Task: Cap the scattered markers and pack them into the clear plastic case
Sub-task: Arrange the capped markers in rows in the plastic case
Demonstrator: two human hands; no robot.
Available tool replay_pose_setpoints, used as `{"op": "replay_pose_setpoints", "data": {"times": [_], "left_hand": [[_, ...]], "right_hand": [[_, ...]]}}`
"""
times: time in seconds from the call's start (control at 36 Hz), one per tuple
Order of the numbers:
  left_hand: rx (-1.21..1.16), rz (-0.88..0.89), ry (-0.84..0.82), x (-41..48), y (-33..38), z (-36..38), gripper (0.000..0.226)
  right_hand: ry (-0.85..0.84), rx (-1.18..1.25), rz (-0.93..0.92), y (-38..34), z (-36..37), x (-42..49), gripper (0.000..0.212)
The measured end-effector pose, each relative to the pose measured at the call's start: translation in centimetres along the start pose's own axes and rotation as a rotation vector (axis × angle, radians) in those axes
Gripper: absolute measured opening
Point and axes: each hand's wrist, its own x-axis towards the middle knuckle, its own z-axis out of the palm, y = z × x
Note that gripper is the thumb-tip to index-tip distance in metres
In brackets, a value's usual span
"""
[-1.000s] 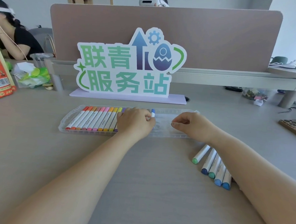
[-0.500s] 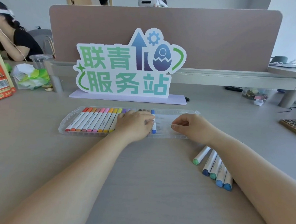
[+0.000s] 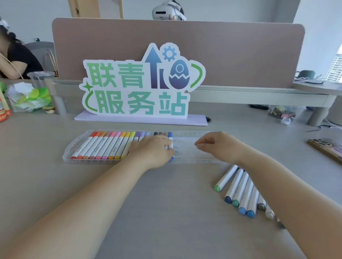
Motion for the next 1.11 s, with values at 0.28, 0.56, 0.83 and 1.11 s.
{"op": "replay_pose_setpoints", "data": {"times": [0.28, 0.56, 0.83, 1.11], "left_hand": [[-0.027, 0.232, 0.232, -2.6, 4.9, 1.2, 0.041], [-0.458, 0.369, 0.049, -6.1, 11.3, 3.8, 0.02], [-0.41, 0.366, 0.03, -7.3, 11.3, 4.5, 0.03], [-0.383, 0.323, 0.111, -6.9, 11.0, 4.2, 0.014]], "right_hand": [[0.179, 0.057, 0.091, 5.2, -6.6, -7.9, 0.013], [0.193, -0.053, 0.282, 9.8, -6.6, -12.4, 0.015], [0.148, -0.129, 0.256, 9.5, -6.3, -12.4, 0.023], [0.168, -0.08, 0.237, 10.1, -6.8, -12.5, 0.012]]}}
